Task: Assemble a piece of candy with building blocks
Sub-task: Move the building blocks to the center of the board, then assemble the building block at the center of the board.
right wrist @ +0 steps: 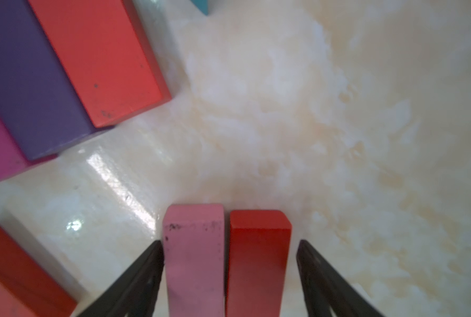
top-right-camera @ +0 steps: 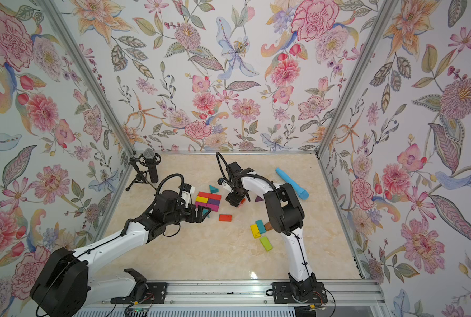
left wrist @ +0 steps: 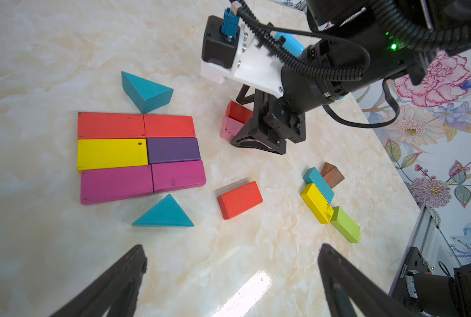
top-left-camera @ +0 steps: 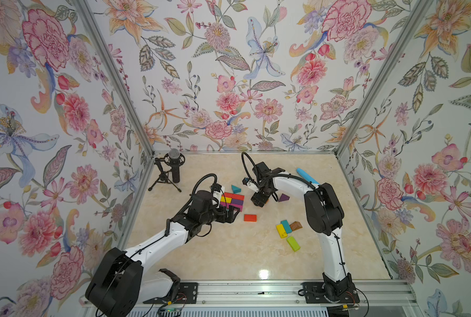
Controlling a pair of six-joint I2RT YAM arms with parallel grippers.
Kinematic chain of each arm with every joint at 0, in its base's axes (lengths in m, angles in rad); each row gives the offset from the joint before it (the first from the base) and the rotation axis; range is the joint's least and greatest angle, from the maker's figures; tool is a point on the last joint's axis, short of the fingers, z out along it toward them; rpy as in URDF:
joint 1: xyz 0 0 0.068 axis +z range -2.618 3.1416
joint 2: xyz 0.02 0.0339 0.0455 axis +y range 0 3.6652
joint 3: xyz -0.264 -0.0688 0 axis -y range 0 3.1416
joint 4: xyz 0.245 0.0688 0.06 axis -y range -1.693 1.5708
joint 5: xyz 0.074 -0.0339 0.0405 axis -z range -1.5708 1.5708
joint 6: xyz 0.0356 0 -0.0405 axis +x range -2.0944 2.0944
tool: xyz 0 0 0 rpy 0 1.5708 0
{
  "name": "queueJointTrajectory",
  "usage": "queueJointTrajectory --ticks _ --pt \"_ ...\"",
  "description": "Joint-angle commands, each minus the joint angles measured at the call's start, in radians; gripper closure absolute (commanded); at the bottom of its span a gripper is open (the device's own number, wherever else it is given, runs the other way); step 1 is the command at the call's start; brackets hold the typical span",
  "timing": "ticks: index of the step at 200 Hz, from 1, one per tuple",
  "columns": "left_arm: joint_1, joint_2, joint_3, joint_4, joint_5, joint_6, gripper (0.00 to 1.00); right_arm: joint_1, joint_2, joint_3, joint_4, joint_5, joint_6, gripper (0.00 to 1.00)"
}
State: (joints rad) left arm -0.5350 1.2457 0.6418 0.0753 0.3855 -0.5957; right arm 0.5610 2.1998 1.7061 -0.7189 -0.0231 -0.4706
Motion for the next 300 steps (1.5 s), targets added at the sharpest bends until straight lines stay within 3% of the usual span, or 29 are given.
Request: queueJointTrajectory --ticks 1,45,63,111,200,233,268,300 --pt "0.002 -0.006 0.003 0.006 -0.013 -0.011 0.01 -0.012 -0.034 0.033 -0.027 -0.024 0.021 0.18" --pt "0.007 -0.056 -0.027 -0.054 -0.015 0.019 0.01 0.034 -0.224 -0.12 0.022 -0.139 0.084 0.16" --pt "0.017 -0.096 -0.051 -0.081 -0.019 0.027 0.01 0.081 -0.258 -0.193 0.053 -0.119 0.106 0.15" --pt "0.103 -0.17 -0.152 -0.013 0.06 -0.035 0.01 0.198 -0.215 -0.244 0.076 -0.069 0.158 0.16" --pt "0.107 -0.12 -0.128 0.001 0.067 -0.023 0.01 0.219 -0.138 -0.237 0.079 -0.005 0.176 0.26" --pt "0.109 -0.121 -0.116 -0.019 0.054 -0.013 0.01 0.218 -0.129 -0.266 0.083 0.004 0.185 0.41" --pt "0.11 -0.109 -0.098 -0.016 0.052 -0.015 0.01 0.215 -0.14 -0.29 0.091 0.03 0.177 0.47" --pt "0.111 -0.101 -0.089 0.001 0.056 -0.026 0.01 0.181 -0.141 -0.283 0.098 0.052 0.194 0.72"
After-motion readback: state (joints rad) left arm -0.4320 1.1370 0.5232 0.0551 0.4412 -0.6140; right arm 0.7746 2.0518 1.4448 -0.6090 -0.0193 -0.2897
